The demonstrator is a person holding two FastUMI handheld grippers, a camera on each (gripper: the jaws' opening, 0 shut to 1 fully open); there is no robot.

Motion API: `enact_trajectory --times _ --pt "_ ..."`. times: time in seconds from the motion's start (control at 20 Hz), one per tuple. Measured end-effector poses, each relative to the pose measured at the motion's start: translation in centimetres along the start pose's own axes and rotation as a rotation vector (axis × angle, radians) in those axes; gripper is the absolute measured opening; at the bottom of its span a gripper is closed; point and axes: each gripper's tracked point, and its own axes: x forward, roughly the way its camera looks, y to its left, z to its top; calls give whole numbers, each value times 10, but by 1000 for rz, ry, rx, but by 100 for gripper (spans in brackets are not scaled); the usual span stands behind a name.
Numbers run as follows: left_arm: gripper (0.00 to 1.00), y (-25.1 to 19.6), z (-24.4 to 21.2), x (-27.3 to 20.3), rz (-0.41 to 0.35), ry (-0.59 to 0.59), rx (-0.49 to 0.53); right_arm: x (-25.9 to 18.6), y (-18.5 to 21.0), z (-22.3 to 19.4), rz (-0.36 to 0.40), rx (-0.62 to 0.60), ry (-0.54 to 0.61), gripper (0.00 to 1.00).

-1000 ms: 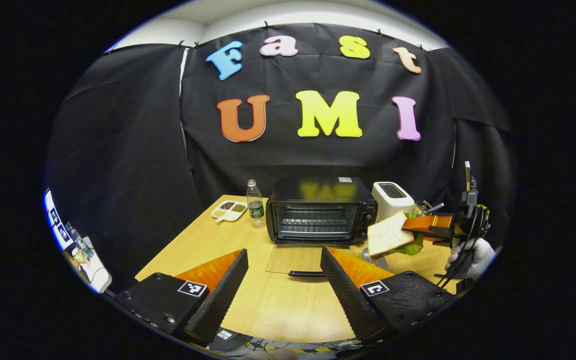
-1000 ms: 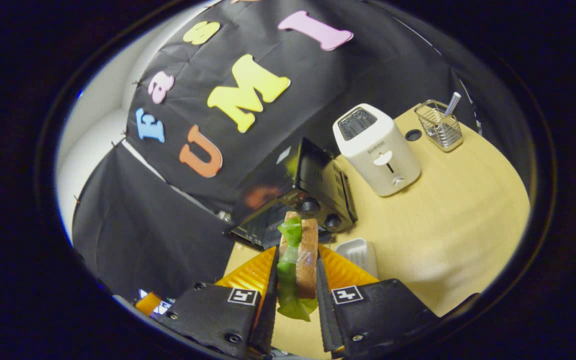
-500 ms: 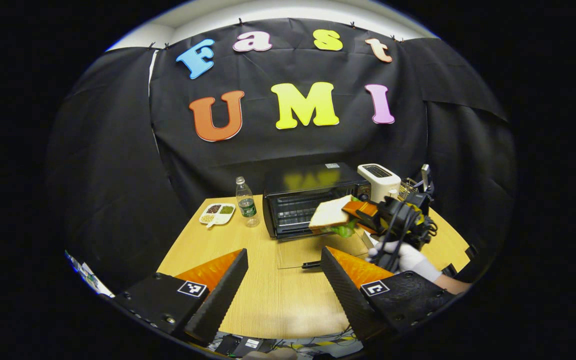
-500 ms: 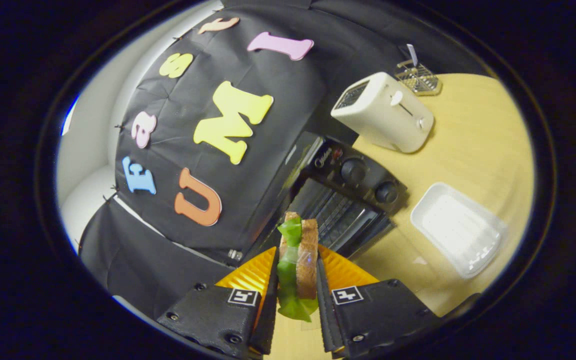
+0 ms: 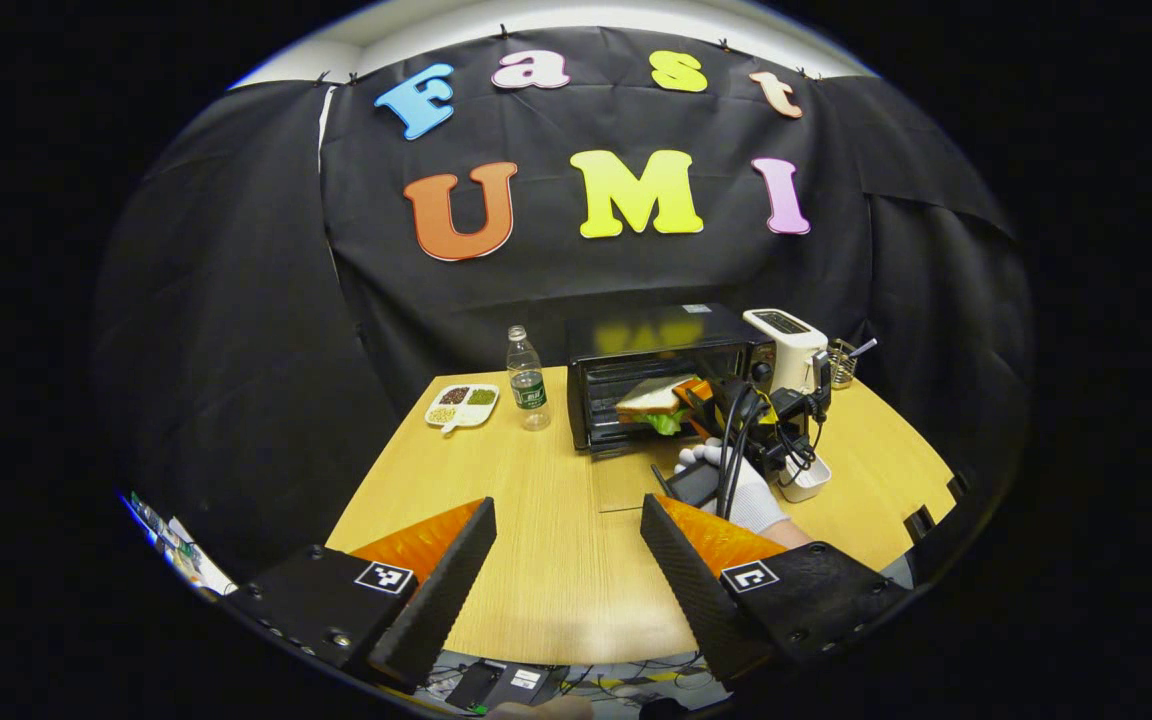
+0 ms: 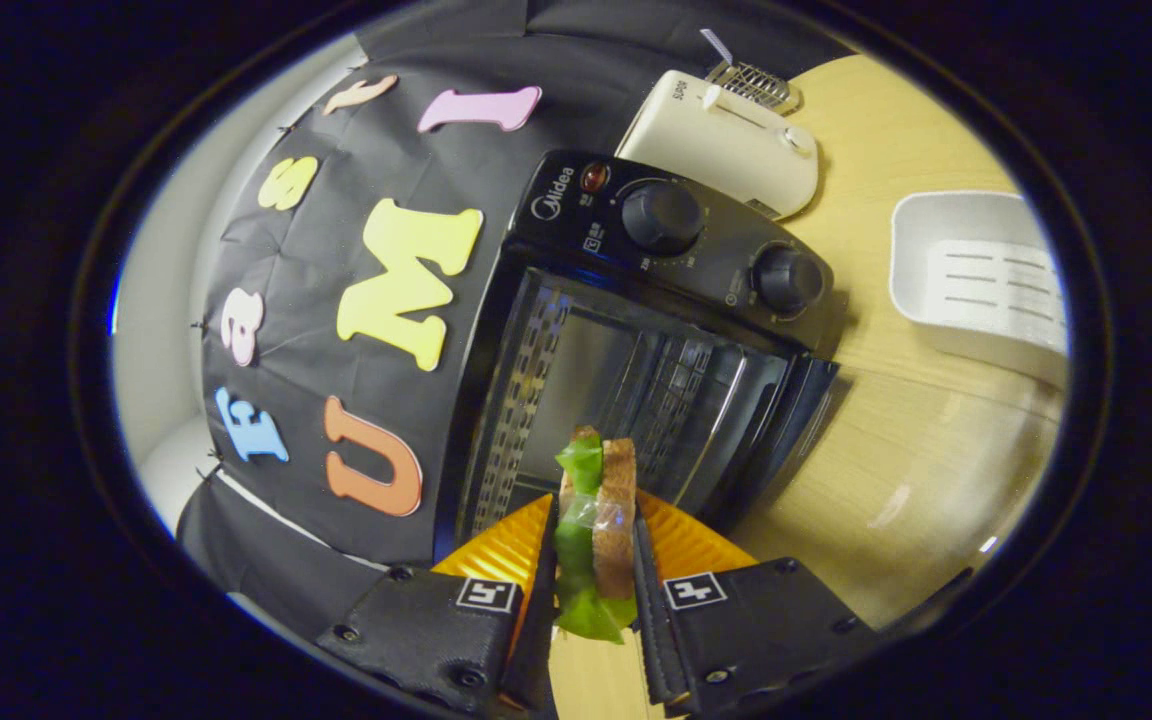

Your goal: Open the electric oven with the left hand, put the food in, and close the electric oven.

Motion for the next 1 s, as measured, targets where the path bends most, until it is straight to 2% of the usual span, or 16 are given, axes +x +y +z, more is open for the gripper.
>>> enact_trajectory --times 0.15,0.35,0.4,0.55,0.6,0.65,0.7,0.75,0.8,0.85,0.9,1.0 --pt "96 4 -1 3 -10 3 0 17 2 -11 -4 2 0 40" --pt "96 7 -1 8 -21 5 -12 40 0 -4 -27 -3 -46 40" --pt "96 7 -2 8 -24 7 -18 45 -4 -3 -47 -12 -44 31" --pt "96 7 -1 7 -34 4 -42 44 -6 -3 -85 -99 -23 37" --pt "96 6 -1 8 -38 6 -57 44 -11 -4 -106 -139 -9 54" --pt "96 7 1 8 -41 4 -72 43 -11 -4 -112 -176 9 48" --pt "96 10 3 9 -36 0 -82 44 -7 -5 -117 -202 27 97" --pt "96 11 4 10 -34 -4 -90 43 -5 -6 -137 -241 36 78" --pt "96 10 6 10 -33 -7 -92 40 -8 -4 -166 -292 43 99" --pt "96 10 7 10 -31 -10 -88 33 -14 -4 -187 -337 52 86" --pt "96 10 10 10 -29 -15 -78 27 -17 -2 -211 -379 57 99" --pt "96 7 16 9 -33 -33 -69 17 -23 6 -240 -481 44 99"
